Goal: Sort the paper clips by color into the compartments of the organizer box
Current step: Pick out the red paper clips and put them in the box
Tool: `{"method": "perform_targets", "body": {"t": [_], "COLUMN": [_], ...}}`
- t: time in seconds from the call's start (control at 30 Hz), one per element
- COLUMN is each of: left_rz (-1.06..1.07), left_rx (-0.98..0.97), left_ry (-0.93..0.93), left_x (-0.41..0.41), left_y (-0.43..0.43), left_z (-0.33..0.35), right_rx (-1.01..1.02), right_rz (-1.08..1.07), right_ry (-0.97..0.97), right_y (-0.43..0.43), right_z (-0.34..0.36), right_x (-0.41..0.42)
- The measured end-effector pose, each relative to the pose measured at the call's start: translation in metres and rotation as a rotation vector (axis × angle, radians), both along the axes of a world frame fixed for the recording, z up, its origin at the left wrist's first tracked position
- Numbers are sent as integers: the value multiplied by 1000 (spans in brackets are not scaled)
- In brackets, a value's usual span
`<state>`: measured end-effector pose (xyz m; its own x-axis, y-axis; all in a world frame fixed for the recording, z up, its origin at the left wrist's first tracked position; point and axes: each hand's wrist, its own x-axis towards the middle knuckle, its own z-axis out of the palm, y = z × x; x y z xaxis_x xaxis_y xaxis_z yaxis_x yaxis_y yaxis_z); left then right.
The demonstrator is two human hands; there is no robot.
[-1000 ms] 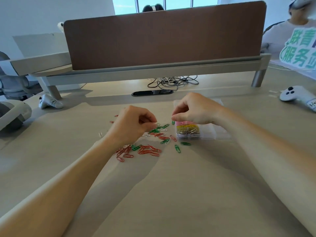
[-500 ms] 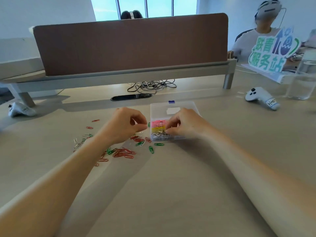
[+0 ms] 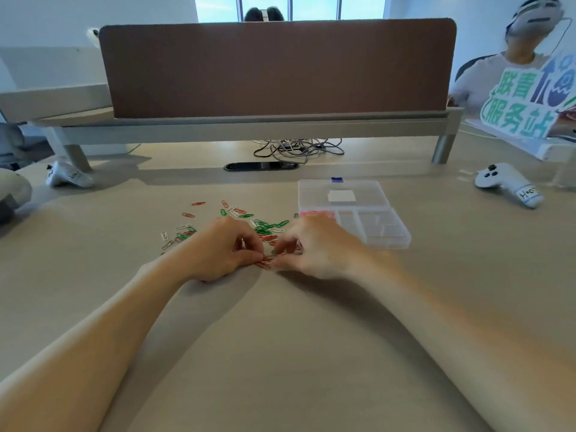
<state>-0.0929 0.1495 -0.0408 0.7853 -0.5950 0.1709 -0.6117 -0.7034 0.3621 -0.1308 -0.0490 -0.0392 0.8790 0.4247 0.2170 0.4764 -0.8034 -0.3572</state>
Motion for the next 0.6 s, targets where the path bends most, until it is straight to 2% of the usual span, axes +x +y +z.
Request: {"method": "perform_targets", "body": {"t": [0.3, 0.6], "left_rz": [64, 132], "left_rx": [-192, -221], "left_ry": [-9, -26], "left_x": [3, 6], "left_y": [3, 19], "left_z": [-3, 5], "right_rx": [7, 6], "right_rz": [-42, -72], "right_ry": [-150, -189], "right_y": [9, 4], "right_z": [-14, -18], "right_x": [5, 1]}}
